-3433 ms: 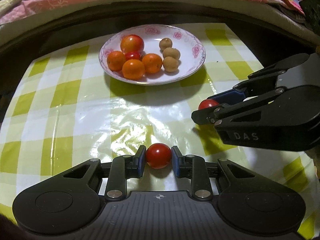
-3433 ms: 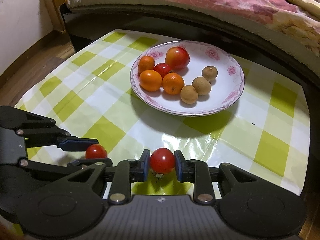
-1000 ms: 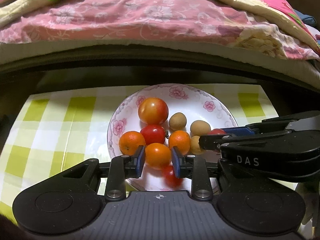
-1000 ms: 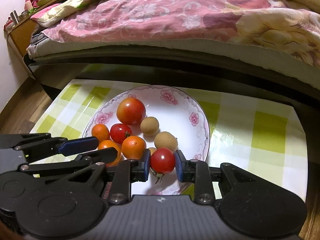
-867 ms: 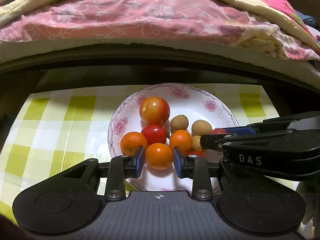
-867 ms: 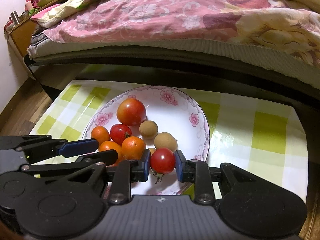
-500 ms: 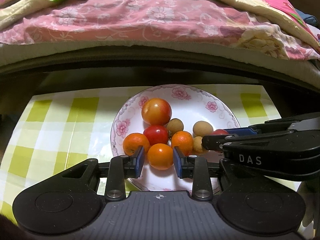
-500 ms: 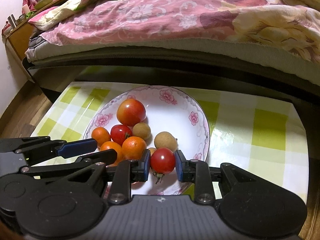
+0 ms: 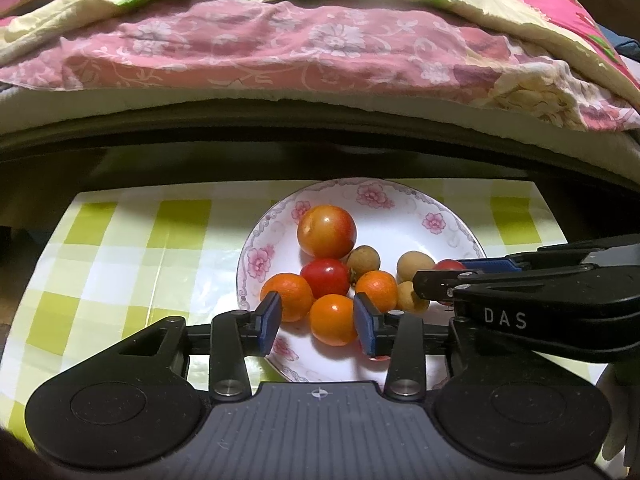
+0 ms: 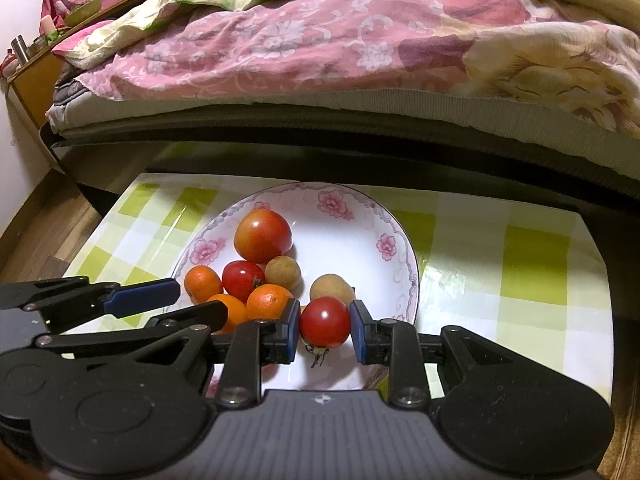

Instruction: Organize fruits

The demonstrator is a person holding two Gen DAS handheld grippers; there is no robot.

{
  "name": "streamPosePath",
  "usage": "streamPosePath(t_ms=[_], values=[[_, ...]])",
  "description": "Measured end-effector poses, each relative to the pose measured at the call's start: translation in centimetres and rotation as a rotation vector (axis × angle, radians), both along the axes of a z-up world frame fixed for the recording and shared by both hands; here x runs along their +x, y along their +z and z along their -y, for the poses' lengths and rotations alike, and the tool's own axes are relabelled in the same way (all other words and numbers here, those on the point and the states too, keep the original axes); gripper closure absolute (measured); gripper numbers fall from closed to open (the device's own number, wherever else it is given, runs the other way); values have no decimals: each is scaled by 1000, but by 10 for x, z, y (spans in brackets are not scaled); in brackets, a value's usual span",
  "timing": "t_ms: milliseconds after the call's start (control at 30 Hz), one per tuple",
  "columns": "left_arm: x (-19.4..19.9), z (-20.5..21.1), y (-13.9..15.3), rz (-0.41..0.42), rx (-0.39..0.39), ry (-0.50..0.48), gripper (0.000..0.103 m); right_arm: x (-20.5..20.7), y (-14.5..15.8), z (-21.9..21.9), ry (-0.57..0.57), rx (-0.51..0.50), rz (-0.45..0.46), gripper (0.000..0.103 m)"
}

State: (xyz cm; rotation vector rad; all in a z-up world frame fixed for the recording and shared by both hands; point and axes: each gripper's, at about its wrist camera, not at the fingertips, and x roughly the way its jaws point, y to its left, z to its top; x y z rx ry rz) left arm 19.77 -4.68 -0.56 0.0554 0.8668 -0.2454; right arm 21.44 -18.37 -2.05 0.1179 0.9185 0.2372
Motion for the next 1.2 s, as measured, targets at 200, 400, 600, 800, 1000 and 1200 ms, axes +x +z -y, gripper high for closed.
streamPosePath(t_ms=[200, 400, 600, 800, 1000, 1200], values=[[0, -3, 3, 4, -6, 4, 48, 0, 4, 1, -13, 1, 13, 73], [-5, -2, 4, 11, 12, 13, 33, -1, 8, 3, -28, -1, 27, 73], [-18, 4, 10, 39, 31, 11, 17, -10, 16, 3, -28, 0, 44, 69], [-36, 3, 14, 75, 74, 49, 6, -34, 29, 3, -30, -58, 89, 69], [-57, 1, 21, 117, 175, 113, 0, -62, 35, 15, -58, -61, 81, 67], [-79, -1, 25, 92, 177, 122, 0, -94, 38, 25, -84, -42, 63, 67]])
